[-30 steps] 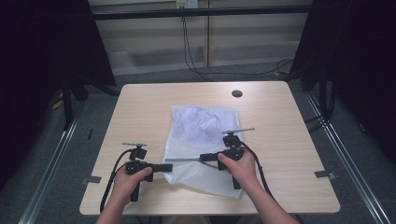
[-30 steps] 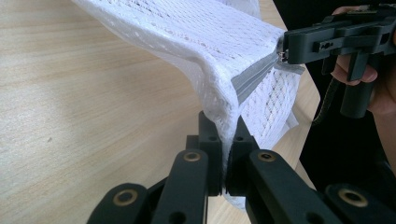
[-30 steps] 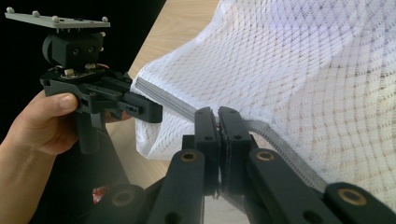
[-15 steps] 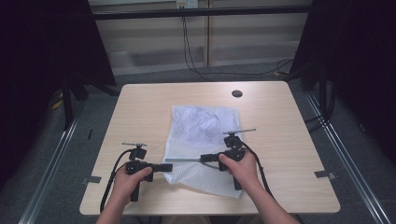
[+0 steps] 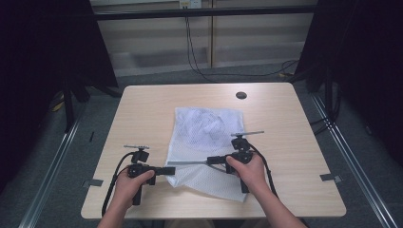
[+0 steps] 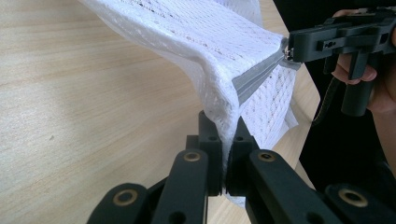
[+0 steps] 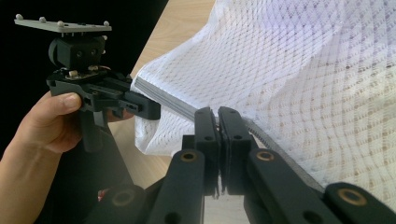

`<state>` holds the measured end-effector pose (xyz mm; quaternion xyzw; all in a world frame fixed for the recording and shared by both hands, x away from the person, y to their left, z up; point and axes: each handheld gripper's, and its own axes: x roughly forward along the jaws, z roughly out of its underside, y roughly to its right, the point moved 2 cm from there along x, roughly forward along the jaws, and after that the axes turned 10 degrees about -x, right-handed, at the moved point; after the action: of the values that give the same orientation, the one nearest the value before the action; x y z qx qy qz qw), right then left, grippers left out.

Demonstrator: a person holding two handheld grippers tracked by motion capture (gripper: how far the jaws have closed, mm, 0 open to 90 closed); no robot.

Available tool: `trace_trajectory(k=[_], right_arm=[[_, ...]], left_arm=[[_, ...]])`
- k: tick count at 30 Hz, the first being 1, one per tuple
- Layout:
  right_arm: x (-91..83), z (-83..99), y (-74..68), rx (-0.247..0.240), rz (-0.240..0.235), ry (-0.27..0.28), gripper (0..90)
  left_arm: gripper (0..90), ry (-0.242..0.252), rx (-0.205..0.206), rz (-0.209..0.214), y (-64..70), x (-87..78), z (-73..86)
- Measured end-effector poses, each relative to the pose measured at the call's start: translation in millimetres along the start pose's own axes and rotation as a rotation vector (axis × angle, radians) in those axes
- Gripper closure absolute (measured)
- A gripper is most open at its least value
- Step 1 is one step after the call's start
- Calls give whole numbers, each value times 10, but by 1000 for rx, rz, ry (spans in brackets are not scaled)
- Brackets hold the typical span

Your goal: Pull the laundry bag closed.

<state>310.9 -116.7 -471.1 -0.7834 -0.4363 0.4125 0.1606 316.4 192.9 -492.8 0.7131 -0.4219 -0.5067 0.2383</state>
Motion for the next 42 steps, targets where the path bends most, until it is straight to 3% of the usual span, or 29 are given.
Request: trace_trajectory(k=[15, 16, 42], right_arm=[[-139, 25, 96, 26, 15, 11, 877], [-140, 28, 94, 26, 16, 10, 877], [-194, 69, 140, 28, 9, 6, 877]], left_arm=[[883, 10, -9, -4, -19, -39, 2], [883, 9, -22, -4, -6, -31, 7], [883, 4, -16, -8, -22, -38, 6]])
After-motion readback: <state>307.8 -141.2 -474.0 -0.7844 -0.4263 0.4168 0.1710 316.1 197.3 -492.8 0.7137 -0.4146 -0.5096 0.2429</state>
